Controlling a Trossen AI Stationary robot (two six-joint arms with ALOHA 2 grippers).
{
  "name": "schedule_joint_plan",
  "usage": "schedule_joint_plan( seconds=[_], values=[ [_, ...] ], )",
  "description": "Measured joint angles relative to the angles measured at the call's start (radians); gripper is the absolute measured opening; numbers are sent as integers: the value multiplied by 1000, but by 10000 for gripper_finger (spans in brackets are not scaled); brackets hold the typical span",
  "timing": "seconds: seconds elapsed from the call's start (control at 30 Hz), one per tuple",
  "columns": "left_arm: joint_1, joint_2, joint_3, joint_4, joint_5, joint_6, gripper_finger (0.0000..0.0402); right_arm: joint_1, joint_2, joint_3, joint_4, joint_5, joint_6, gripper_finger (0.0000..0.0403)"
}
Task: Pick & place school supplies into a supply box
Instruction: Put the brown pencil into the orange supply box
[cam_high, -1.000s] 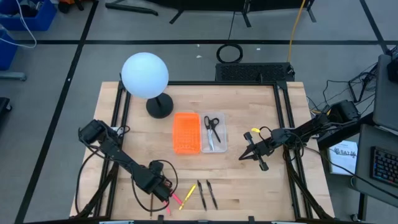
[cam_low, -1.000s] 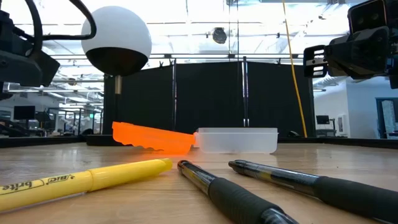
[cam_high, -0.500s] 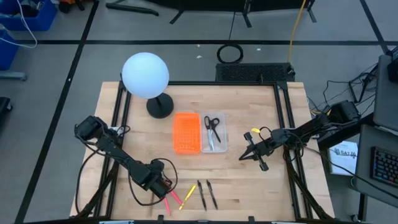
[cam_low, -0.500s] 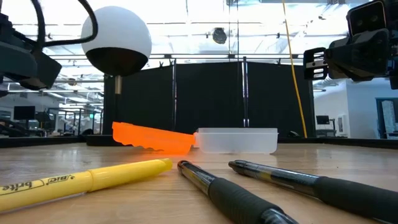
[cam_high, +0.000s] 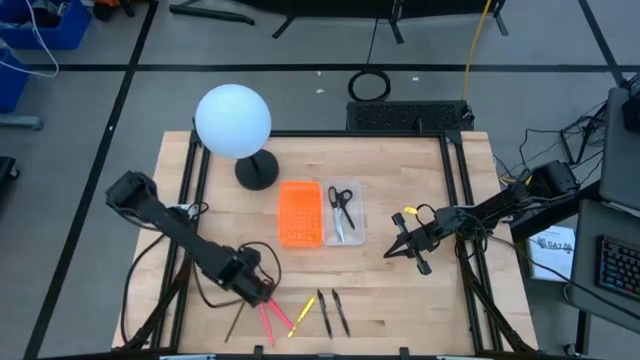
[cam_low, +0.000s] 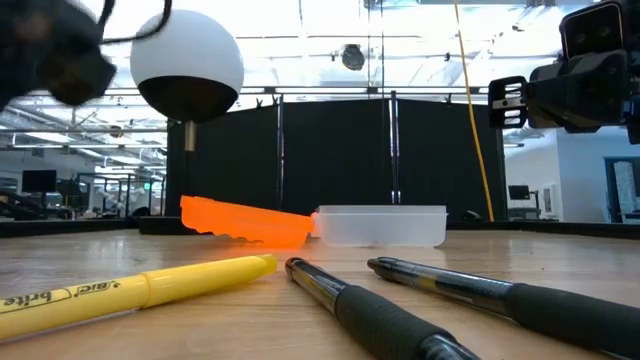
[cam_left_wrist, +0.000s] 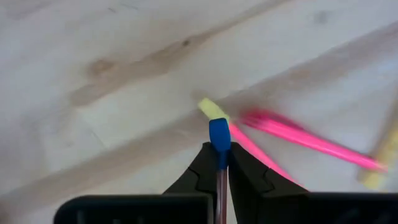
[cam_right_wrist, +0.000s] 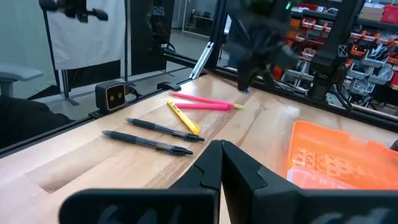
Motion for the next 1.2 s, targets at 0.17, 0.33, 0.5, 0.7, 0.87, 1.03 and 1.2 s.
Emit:
schedule_joint_plan(
  seconds=[0.17,0.33,0.5,0.7,0.87,1.03,1.2],
  values=[
    [55,-104,64,-21,-86,17,21,0,0,0,-4,0,-2,0],
    [201,-100,198,-44,-129,200,21,0,0,0,-2,0,-6,0],
    [400,-26,325,-39,-132,467,21,0,0,0,25,0,9,0],
    [636,111,432,-10,-35,635,21,0,0,0,56,0,31,0],
    [761,259,542,-9,21,723,20,0,0,0,53,-1,31,0],
    [825,421,688,28,77,787,20,0,0,0,51,-1,31,0],
    [850,560,843,39,70,791,20,0,0,0,49,-2,32,0]
  ],
)
